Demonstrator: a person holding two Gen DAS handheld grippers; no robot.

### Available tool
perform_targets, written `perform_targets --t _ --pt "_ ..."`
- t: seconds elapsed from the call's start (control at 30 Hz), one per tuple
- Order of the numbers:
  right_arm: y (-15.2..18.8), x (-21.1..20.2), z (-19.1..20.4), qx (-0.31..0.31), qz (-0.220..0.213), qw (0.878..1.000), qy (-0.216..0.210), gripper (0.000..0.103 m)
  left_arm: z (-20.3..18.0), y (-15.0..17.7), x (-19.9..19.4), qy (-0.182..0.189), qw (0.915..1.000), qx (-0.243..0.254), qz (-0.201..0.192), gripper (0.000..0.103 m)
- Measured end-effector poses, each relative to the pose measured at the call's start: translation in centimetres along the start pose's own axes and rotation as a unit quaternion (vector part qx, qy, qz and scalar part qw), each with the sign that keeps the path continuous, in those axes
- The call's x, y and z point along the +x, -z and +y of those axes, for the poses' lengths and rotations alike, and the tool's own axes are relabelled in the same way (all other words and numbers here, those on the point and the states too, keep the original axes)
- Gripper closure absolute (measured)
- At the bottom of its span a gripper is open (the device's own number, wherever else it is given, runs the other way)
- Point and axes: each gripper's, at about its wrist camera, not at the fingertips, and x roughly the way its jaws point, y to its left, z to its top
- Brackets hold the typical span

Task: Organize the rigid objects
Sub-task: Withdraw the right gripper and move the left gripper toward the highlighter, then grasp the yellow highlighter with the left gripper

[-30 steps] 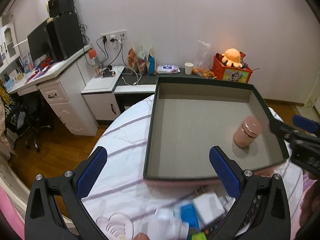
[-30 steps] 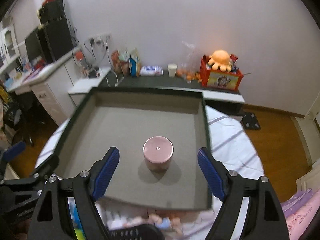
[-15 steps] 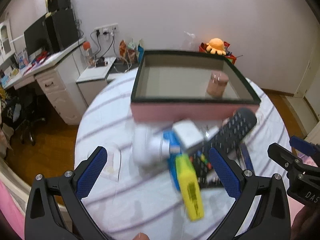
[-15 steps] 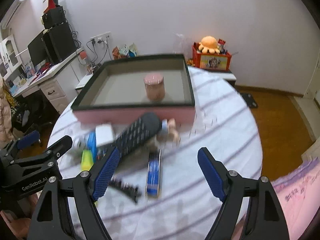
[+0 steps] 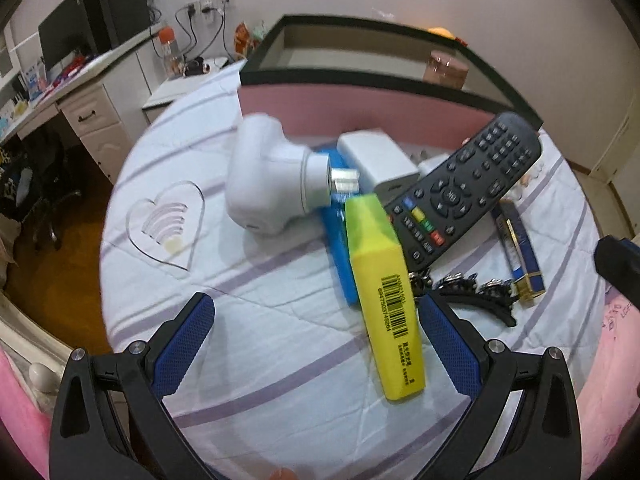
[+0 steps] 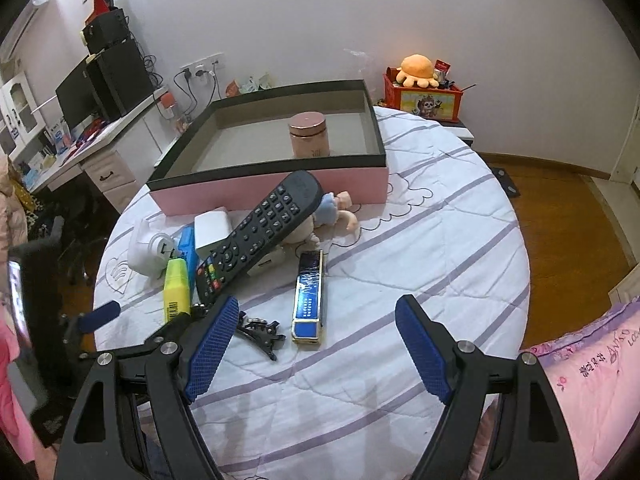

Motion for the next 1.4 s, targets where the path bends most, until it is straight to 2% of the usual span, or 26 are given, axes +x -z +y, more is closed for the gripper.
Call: perform_targets --t 0.23,0.33,0.4,0.43,0.47,0.7,1.0,1.4 --pt "0.1 0.7 -0.5 0.006 0.008 1.000 0.001 0.021 0.1 0.2 0.6 -0.002 1.0000 -0.003 0.008 0.014" --pt "0.1 0.8 -0.5 0.005 0.009 1.000 -0.002 0.021 0.6 0.2 0.3 -0.002 1.0000 -0.007 0.001 0.030" --pt "0.2 0.8 -0.4 0.003 0.009 1.000 -0.003 0.021 0.8 0.0 0.1 -0.001 1.0000 -0.003 -0.002 0.053" --pt "0.2 0.8 -0.4 0.003 0.008 1.000 -0.004 0.021 1.0 -0.1 0.1 0.003 1.0000 -0.002 -0.002 0.058" --pt "0.2 0.8 -0.4 0.003 0.008 1.000 -0.004 0.021 1.1 -0.2 0.0 0.008 1.0000 0.000 -0.001 0.068" --pt "0.2 0.7 -0.4 0.004 0.008 1.000 -0.004 0.021 1.2 0.2 -1.0 0.037 0.9991 0.019 -0.005 0.075" --pt "0.4 0.9 -0.4 0.004 0.012 1.000 -0.005 0.021 1.2 0.3 -1.4 0.072 0.9971 0.019 -0.014 0.078" --pt "0.2 1.0 -0.6 0.006 0.013 1.000 -0.003 0.021 1.3 0.0 -2.5 0.081 0.9958 0.026 -0.035 0.079"
